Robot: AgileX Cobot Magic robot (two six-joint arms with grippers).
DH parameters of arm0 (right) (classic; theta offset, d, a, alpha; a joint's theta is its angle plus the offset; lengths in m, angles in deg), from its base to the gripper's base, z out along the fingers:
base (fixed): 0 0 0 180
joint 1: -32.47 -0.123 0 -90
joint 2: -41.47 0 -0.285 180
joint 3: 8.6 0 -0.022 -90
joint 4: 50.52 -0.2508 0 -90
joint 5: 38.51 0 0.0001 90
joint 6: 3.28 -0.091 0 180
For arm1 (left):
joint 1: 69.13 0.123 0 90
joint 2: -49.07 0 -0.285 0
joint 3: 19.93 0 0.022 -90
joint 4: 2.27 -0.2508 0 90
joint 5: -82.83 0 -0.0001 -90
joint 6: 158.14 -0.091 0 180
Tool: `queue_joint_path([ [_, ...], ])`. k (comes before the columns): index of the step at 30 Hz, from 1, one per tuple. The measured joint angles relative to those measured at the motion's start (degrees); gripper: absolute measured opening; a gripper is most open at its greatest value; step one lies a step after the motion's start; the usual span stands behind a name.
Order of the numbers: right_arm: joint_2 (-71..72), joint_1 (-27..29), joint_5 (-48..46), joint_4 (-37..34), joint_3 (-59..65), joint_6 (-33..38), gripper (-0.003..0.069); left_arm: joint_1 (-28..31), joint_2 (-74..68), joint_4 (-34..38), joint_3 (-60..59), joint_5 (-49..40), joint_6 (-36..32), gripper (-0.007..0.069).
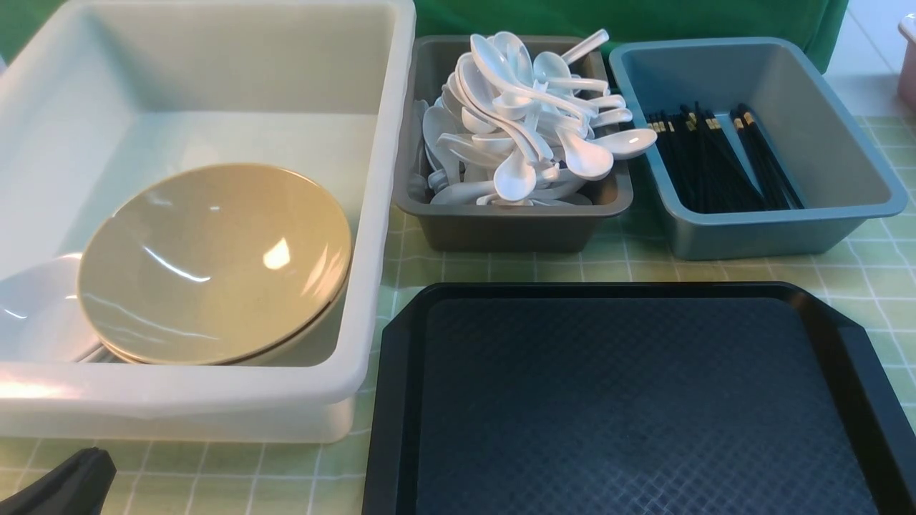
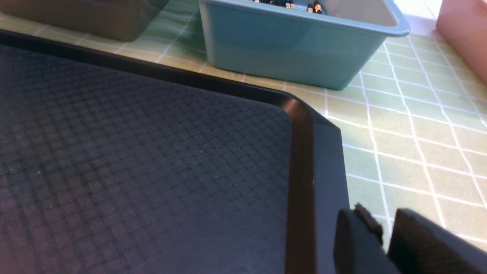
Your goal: On green table put chopsticks spoon bowls plates into blue grey white boxes.
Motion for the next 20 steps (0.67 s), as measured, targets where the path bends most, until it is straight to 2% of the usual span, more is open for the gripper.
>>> queue_joint_path([
  [20,0.0,0.0,0.0,0.0,0.0,-0.1,0.0156,0.0,0.0,0.0,0.0,0.0,-0.1,-0.0001],
])
